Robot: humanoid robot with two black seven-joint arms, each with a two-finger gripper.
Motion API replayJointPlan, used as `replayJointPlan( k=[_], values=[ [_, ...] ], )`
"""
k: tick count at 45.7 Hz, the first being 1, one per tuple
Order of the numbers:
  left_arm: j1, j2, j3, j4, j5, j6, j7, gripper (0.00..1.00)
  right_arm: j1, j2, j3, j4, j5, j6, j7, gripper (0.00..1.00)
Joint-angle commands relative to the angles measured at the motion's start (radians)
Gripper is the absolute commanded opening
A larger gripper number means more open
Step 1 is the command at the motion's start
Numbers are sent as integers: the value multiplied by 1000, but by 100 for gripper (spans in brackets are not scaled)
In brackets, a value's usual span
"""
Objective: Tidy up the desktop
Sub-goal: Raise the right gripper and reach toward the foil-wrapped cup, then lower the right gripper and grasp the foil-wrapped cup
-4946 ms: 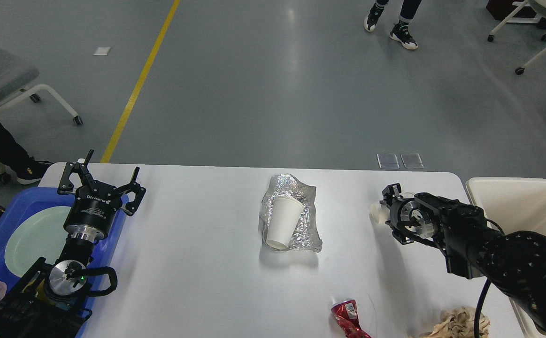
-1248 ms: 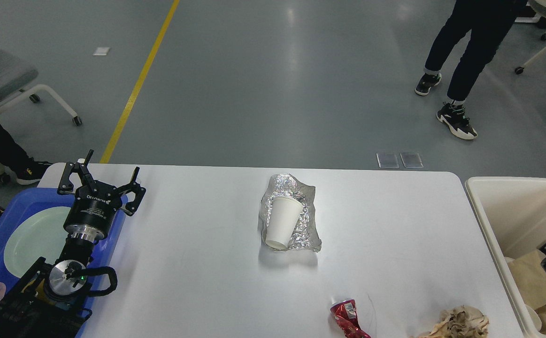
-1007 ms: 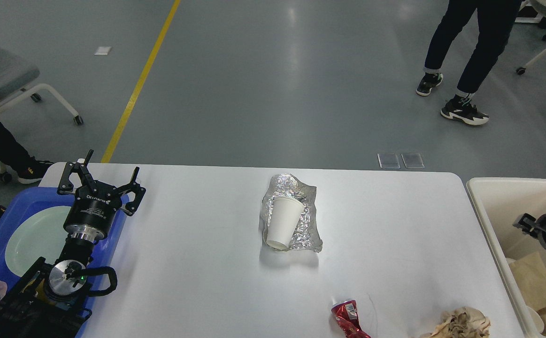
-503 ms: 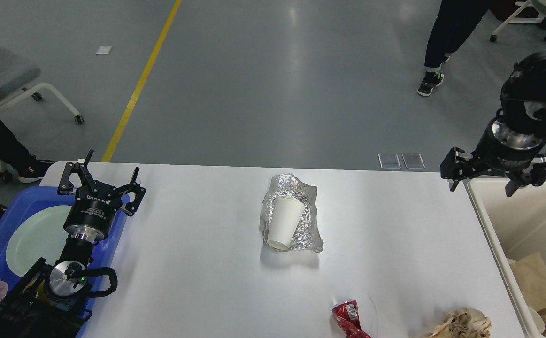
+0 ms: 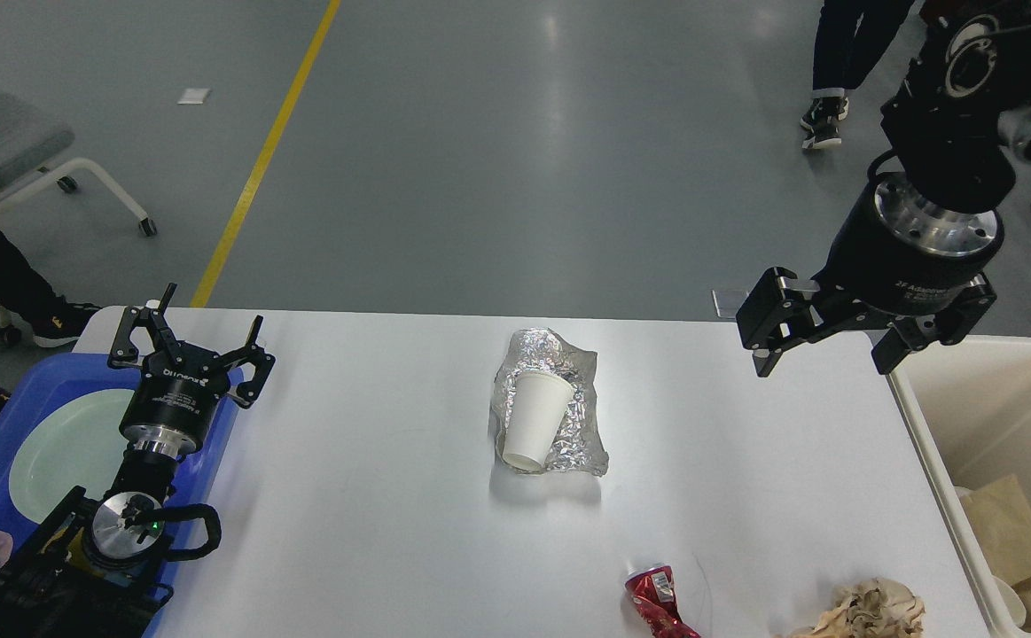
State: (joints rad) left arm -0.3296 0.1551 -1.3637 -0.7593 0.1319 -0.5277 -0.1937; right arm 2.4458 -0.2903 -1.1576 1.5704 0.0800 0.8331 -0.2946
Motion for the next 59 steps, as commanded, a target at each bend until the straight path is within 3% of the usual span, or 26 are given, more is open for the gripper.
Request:
replayJointPlan(
  k=[1,11,18,25,33,39,47,59],
  values=[
    [0,0,0,0,0,0,-1,99,24,31,10,19,20,-11,0,100],
    [0,0,0,0,0,0,-1,99,2,31,32,11,21,-45,0,100],
    [0,0,0,0,0,0,0,99,-134,13,150,-10,47,-89,0,99],
    [0,0,0,0,0,0,0,99,-370,19,216,-104,142,-226,-11,99],
    [0,0,0,0,0,0,-1,99,-600,65,277,-250,412,-359,-29,99],
    [0,0,0,0,2,0,-1,99,-737,69,384,-268,555,-573,-28,100],
    [0,0,0,0,2,0,-1,99,-922,77,545,-282,572,-867,-24,100],
    [0,0,0,0,2,0,0,99,-1159,187,684,-576,601,-893,-37,99]
  ],
)
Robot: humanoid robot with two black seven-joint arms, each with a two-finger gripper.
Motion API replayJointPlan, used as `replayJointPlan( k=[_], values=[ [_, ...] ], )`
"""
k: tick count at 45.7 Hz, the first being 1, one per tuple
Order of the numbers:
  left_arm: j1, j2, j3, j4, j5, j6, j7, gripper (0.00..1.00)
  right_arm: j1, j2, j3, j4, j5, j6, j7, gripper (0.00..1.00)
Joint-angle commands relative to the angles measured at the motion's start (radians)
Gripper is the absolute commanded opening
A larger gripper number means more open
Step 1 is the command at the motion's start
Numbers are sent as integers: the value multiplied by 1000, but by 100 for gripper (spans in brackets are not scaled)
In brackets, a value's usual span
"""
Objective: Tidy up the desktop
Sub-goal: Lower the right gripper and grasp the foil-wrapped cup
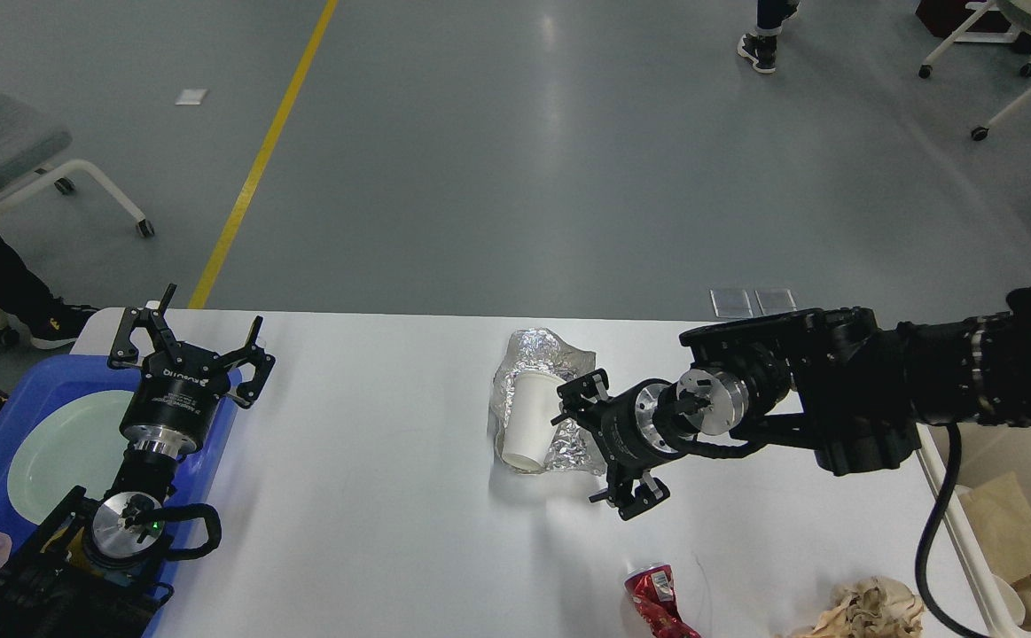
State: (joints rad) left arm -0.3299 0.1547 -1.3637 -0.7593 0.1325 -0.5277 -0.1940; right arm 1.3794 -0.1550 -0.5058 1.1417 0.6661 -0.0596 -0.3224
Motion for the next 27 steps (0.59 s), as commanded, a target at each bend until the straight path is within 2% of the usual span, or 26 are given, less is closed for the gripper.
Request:
replayJointPlan(
  k=[1,8,16,27],
  values=[
    [0,-1,2,0,1,0,1,99,-109,64,35,-177,17,0,-14,99],
    [-1,-1,2,0,1,0,1,99,-220,153,47,-356,20,3,-58,99],
    [-1,-1,2,0,1,0,1,99,-316,206,130,-493,12,23,-110,99],
    [-1,-1,2,0,1,0,1,99,-349,235,168,-594,4,64,-110,99]
  ],
)
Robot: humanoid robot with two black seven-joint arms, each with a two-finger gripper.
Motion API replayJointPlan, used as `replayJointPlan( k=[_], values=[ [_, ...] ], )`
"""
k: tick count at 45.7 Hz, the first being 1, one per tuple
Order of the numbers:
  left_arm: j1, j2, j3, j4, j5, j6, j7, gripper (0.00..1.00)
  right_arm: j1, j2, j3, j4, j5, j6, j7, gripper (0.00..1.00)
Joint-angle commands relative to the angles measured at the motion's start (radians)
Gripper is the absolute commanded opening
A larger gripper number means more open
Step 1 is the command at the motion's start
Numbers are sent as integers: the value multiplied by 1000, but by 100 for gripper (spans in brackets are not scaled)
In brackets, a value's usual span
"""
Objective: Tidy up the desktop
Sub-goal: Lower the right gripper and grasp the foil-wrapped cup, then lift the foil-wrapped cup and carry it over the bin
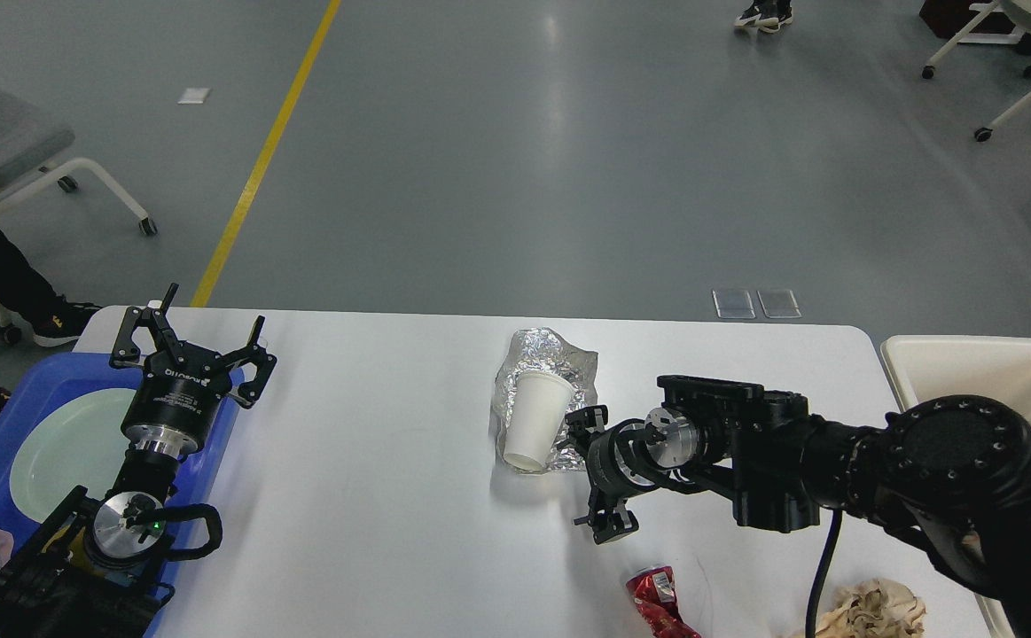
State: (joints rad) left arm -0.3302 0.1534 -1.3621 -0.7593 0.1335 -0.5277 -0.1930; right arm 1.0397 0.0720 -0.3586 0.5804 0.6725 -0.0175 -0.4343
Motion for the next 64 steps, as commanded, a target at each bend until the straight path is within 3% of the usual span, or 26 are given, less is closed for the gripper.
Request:
replayJointPlan(
  k=[1,11,15,24,28,53,58,64],
  values=[
    [-1,0,-2,0,0,0,0,99,-10,9,26,-34,-2,24,3,99],
    [0,0,-2,0,0,0,0,99,-46,15,46,-67,-4,25,11,89],
    [0,0,0,0,0,0,0,99,-53,14,66,-67,-4,25,11,71],
    [-1,0,0,0,0,0,0,99,-67,12,104,-67,-5,25,15,14],
    [0,0,0,0,0,0,0,99,-67,8,106,-68,-5,27,15,0],
    [-1,0,-2,0,0,0,0,99,-60,-18,107,-47,-7,60,9,0],
    [0,0,-2,0,0,0,0,99,-15,-29,95,16,-5,54,8,0],
    [-1,0,-2,0,0,0,0,99,46,-122,67,120,-5,53,6,0]
  ],
)
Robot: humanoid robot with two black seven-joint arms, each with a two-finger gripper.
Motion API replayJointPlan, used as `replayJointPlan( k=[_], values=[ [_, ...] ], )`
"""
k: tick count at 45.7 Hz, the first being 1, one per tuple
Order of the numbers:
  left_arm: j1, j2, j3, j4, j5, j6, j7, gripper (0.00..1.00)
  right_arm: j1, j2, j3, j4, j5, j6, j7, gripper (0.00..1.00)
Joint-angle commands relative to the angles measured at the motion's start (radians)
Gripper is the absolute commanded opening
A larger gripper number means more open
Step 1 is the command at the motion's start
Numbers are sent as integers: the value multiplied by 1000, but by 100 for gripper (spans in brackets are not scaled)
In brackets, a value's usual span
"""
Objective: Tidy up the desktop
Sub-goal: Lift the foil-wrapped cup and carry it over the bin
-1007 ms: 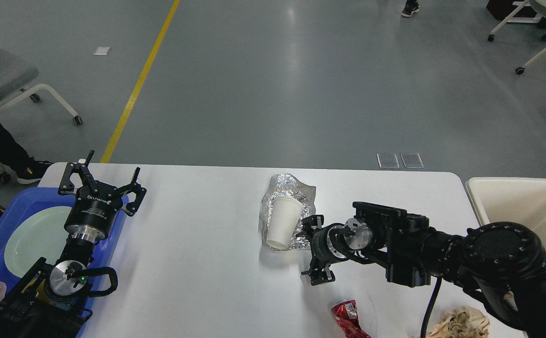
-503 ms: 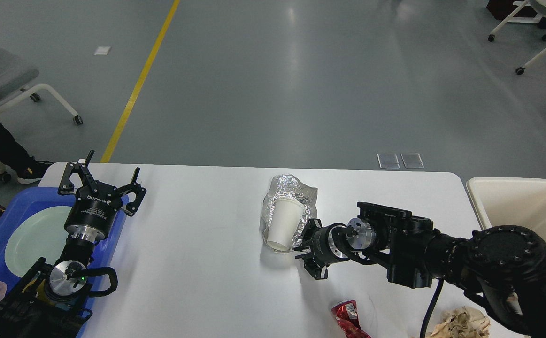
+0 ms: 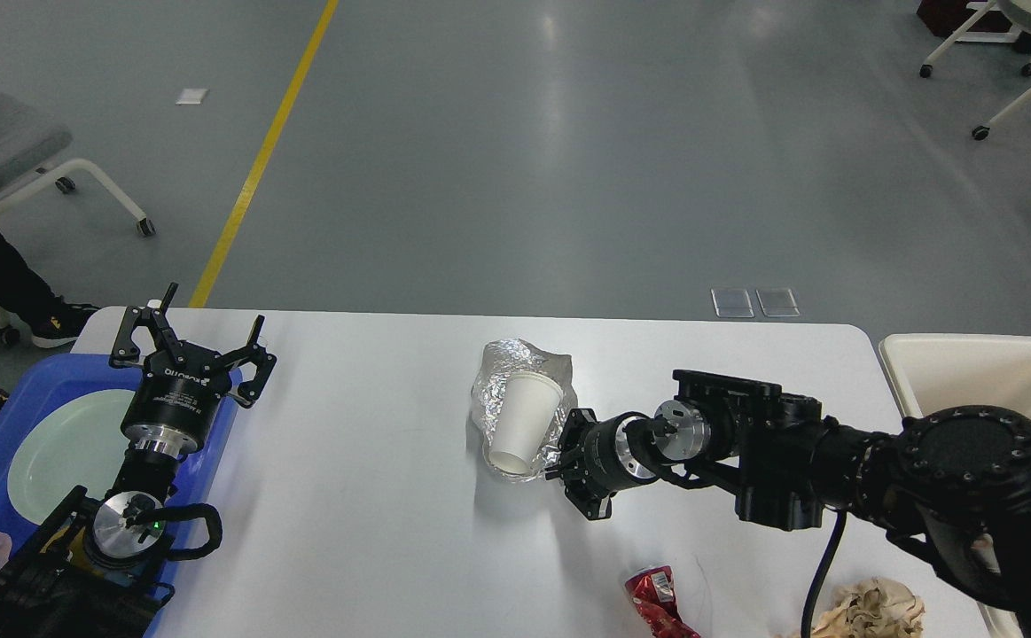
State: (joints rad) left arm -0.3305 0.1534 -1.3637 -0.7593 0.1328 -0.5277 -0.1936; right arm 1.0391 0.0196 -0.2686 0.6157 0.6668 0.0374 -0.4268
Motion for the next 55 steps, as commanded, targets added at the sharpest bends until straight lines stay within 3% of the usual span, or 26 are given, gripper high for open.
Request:
replayJointPlan(
  k=[1,12,22,28,33,39,49,55],
  values=[
    [1,0,0,0,1,0,0,99,58,-88,-29,105,2,-2,-1,0],
    [-1,0,0,0,1,0,0,99,208,-273,-70,329,8,-11,-6,0],
    [-1,0,0,0,1,0,0,99,563,-379,-434,568,36,19,3,0],
    [-1,0,0,0,1,0,0,99,803,-382,-664,705,37,130,19,0],
    [1,2,0,0,1,0,0,99,953,-398,-796,797,36,283,78,0],
    [1,0,0,0,1,0,0,99,1072,-415,-926,883,-1,513,244,0],
    [1,2,0,0,1,0,0,99,1139,-418,-1023,1019,-223,549,394,0],
    [1,0,0,0,1,0,0,99,1165,-429,-1063,1043,-251,538,408,0]
  ],
)
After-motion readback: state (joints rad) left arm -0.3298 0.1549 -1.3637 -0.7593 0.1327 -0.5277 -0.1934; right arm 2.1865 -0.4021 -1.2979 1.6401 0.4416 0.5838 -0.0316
